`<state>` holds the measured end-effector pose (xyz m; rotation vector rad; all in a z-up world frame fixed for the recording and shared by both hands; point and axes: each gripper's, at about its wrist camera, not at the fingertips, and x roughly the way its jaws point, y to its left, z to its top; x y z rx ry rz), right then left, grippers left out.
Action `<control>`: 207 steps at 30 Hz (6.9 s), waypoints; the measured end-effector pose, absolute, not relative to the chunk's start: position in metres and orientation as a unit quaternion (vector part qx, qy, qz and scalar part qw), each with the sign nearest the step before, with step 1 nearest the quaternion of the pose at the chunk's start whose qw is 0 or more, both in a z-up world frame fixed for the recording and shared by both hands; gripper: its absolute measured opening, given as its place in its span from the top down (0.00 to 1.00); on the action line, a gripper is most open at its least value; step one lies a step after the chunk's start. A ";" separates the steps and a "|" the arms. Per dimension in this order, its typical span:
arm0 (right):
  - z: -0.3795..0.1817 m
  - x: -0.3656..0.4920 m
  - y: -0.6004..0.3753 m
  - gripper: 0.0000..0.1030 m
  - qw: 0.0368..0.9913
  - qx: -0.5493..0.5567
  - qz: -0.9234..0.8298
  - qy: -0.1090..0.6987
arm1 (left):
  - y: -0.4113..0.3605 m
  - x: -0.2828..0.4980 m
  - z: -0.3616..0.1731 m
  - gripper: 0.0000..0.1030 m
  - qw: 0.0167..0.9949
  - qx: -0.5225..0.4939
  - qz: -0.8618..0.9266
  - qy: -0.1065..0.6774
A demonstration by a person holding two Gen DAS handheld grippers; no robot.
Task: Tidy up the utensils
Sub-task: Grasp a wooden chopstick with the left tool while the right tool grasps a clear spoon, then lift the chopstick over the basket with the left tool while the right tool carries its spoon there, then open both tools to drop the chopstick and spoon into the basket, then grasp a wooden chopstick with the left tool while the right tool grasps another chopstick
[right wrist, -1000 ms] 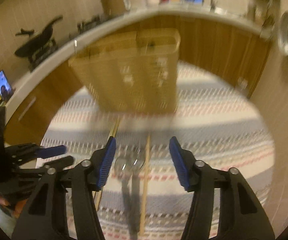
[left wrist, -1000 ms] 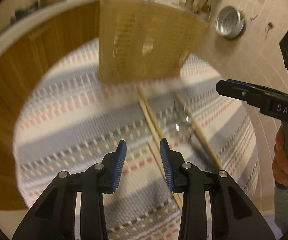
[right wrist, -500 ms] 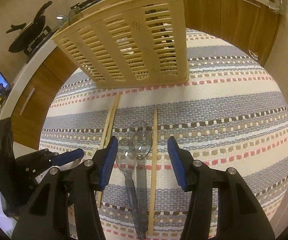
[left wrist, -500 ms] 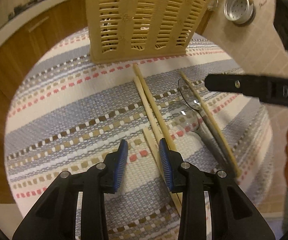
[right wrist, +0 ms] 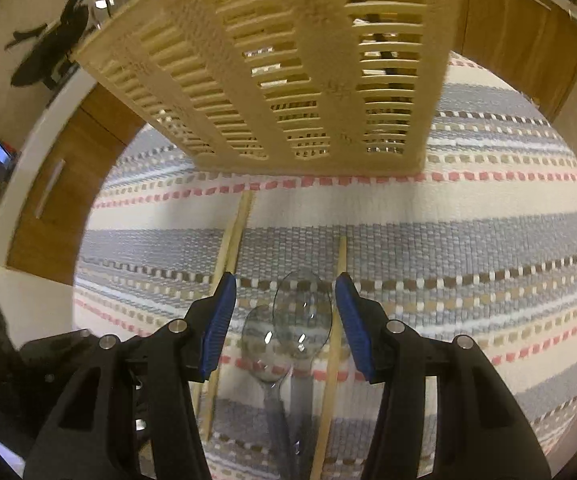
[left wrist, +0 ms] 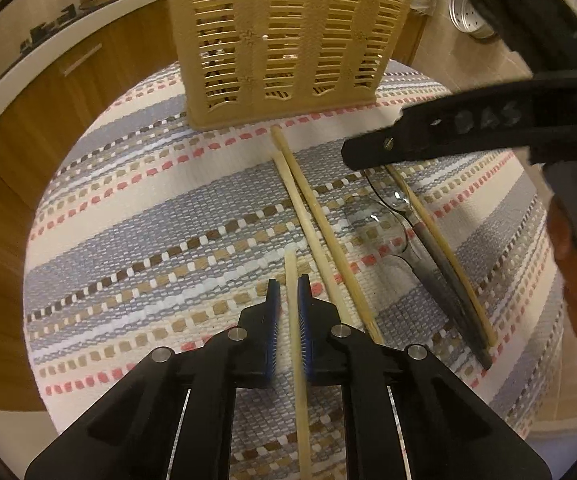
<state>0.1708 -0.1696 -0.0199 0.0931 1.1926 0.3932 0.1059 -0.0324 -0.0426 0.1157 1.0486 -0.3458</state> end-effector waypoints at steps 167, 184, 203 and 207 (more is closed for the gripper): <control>0.010 0.094 -0.225 0.54 0.887 0.040 0.106 0.447 | -0.043 0.139 -0.032 0.81 0.866 0.052 -0.149 0.475; -0.016 0.136 -0.221 0.68 0.829 0.070 0.124 0.540 | -0.048 0.155 -0.026 1.00 0.858 0.053 -0.135 0.493; -0.028 0.151 -0.216 0.68 0.821 0.077 0.131 0.551 | -0.027 0.150 -0.030 0.90 0.863 0.018 -0.187 0.469; -0.026 0.149 -0.225 0.68 0.826 0.076 0.127 0.544 | -0.038 0.144 -0.031 0.89 0.872 0.063 -0.158 0.459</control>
